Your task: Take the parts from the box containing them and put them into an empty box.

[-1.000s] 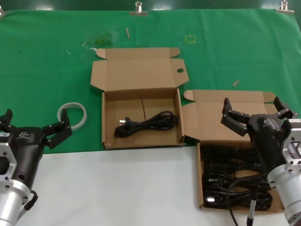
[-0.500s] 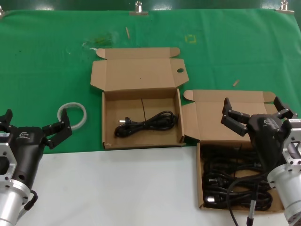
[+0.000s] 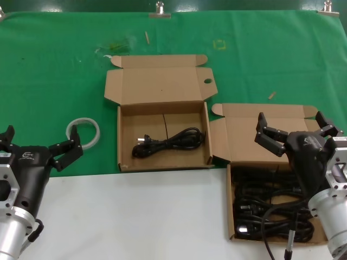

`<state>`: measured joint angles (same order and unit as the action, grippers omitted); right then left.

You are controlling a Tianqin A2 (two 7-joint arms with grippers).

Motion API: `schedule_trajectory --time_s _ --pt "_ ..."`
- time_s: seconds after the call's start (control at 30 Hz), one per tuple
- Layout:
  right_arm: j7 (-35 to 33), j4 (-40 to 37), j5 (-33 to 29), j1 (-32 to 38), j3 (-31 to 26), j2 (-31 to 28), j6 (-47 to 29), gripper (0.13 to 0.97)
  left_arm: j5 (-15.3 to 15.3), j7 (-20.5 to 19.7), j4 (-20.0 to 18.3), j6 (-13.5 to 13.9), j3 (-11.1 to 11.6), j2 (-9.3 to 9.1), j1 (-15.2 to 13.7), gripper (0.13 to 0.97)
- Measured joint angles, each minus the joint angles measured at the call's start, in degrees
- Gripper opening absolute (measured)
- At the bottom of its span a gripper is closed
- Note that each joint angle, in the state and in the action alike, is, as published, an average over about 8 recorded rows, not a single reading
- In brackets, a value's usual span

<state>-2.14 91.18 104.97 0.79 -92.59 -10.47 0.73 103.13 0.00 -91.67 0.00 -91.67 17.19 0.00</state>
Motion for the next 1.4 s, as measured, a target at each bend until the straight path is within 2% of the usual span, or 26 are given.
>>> schedule_trajectory --time_s 1.4 --pt "0.0 0.0 0.0 0.0 0.0 0.0 0.0 0.966 0.0 0.0 0.0 0.0 0.0 0.0 0.0 0.965"
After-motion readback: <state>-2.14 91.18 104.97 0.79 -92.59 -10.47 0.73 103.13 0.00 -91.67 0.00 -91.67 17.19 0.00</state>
